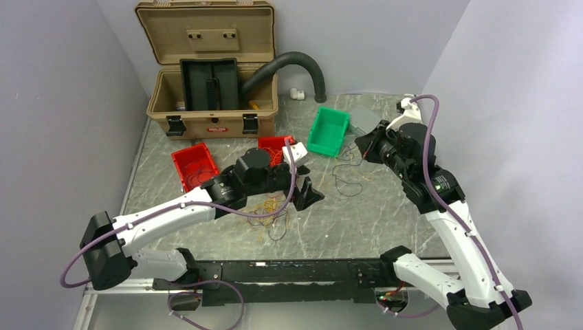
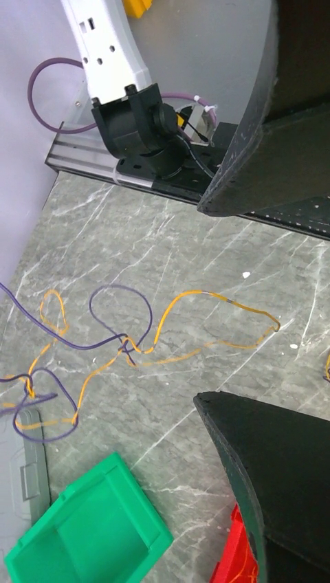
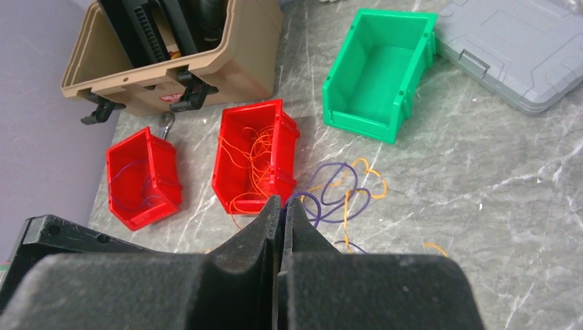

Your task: Untangle the cables

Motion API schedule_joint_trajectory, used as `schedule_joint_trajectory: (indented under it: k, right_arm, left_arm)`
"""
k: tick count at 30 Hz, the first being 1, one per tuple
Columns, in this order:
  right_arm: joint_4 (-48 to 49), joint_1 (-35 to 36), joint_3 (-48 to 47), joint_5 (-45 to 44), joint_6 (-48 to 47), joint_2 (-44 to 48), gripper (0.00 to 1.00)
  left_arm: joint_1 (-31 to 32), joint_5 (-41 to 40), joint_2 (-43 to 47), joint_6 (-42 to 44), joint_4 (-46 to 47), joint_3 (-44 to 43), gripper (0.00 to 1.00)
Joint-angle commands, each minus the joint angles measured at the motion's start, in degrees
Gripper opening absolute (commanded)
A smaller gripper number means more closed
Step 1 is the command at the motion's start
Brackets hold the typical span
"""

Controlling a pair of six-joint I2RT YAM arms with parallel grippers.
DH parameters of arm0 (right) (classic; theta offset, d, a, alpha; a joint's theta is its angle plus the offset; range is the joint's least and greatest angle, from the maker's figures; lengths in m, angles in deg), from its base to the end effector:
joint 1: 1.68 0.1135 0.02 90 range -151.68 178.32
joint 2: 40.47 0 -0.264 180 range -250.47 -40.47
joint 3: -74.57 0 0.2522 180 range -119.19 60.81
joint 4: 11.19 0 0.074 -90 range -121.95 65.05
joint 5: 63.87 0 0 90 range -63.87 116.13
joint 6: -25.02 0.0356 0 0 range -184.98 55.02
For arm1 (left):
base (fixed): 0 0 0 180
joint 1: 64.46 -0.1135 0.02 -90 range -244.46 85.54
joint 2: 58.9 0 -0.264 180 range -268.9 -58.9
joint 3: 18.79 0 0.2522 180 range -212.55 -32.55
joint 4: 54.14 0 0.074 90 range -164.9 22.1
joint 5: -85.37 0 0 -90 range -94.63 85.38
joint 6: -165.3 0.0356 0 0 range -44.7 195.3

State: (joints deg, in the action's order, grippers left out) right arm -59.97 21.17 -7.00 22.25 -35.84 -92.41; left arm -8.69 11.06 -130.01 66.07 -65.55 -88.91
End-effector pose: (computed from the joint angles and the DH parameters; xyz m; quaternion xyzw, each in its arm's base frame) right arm 0.1667 0.0676 0.4101 0.0643 0.8121 0.2291 0.5328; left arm 0.1565 -0.2472 0.3357 0.3836 0.6755 -0.4232 0.4664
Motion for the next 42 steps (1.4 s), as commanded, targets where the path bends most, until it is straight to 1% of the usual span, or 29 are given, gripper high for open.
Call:
schedule_joint_trajectory:
  k: [1, 4, 5, 9, 11, 13, 17, 19, 20, 23, 24, 25, 28, 30, 32, 35, 37, 39, 42]
  right_arm:
    - [4.16, -0.1, -0.67, 1.32, 0.76, -0.31, 0.0]
    - [4.6, -0.06, -0.49, 1.26, 0.82, -0.71, 0.0]
    - [4.66, -0.02, -0.43, 1.14, 0.87, -0.78, 0.0]
    - [4.79, -0.08, -0.44, 0.98, 0.82, -1.12, 0.0]
    - [4.7, -0.08, -0.56, 0.83, 0.82, -1.25, 0.0]
    - [4.59, -0.08, -0.57, 0.52, 0.82, -1.27, 0.0]
    - [4.6, -0.11, -0.57, 0.2, 0.77, -1.31, 0.0]
    - [4.61, -0.09, -0.57, 0.19, 0.83, -1.38, 0.0]
    - [4.68, -0.11, -0.52, 0.17, 0.87, -1.43, 0.0]
    - [4.64, -0.06, -0.39, -0.17, 0.91, -1.32, 0.0]
    - [4.5, -0.1, -0.35, -0.47, 0.87, -1.24, 0.0]
    - [4.4, -0.06, -0.27, -0.96, 0.91, -1.17, 0.0]
    - [3.37, -0.09, 0.15, -3.85, 1.06, -0.61, 0.0]
    - [1.67, -0.08, 0.85, -7.77, 1.52, 0.03, 0.0]
    - [-1.43, -0.06, 2.02, -14.17, 2.7, 0.99, 0.0]
    - [-6.01, -0.1, 4.42, -24.89, 5.24, 2.98, 0.0]
    - [-8.5, -0.22, 6.61, -31.3, 7.29, 5.0, 0.0]
    - [-10.79, -0.48, 8.96, -36.36, 9.21, 6.86, 0.0]
    - [-13.66, -0.92, 11.36, -41.49, 12.3, 9.46, 0.0]
  left_arm:
    - [0.31, -2.64, -1.38, -1.51, 1.41, -3.76, 0.99]
    - [0.23, -4.88, -4.45, -3.08, -1.82, -6.92, 0.99]
    - [0.23, -5.2, -5.9, -3.18, -4.95, -8.63, 0.99]
    - [0.27, -2.55, -12.81, -3.55, -11.55, -16.22, 0.97]
    - [0.3, -0.97, -14.99, -4.12, -12.67, -17.95, 0.93]
    - [0.3, -0.01, -16.67, -4.53, -13.8, -19.1, 0.85]
    - [0.31, 1.32, -18.32, -4.81, -16.59, -20.25, 0.74]
    - [0.23, 1.67, -18.45, -4.98, -16.52, -19.69, 0.62]
    - [0.25, 1.89, -18.53, -5.04, -16.47, -19.41, 0.52]
    - [0.21, 0.75, -18.56, -4.73, -17.24, -19.11, 0.12]
    - [0.22, 0.15, -18.35, -4.58, -17.37, -18.91, 0.02]
    - [0.22, -0.68, -18.05, -4.4, -17.58, -18.64, 0.0]
    - [-0.05, -5.0, -16.07, -3.51, -18.44, -17.31, 0.0]
    - [-1.17, -7.52, -13.87, -3.02, -19.2, -15.58, 0.0]
    - [-3.61, -8.07, -10.68, -2.86, -19.71, -13.12, 0.0]
    - [-9.6, -6.26, -5.53, -4.01, -21.03, -8.5, 0.0]
    - [-14.65, -4.96, -1.24, -5.0, -21.45, -4.77, 0.0]
    - [-19.81, -5.35, 3.67, -6.1, -22.32, -1.18, 0.0]
    - [-25.02, -8.19, 11.56, -6.57, -24.09, 3.34, 0.0]
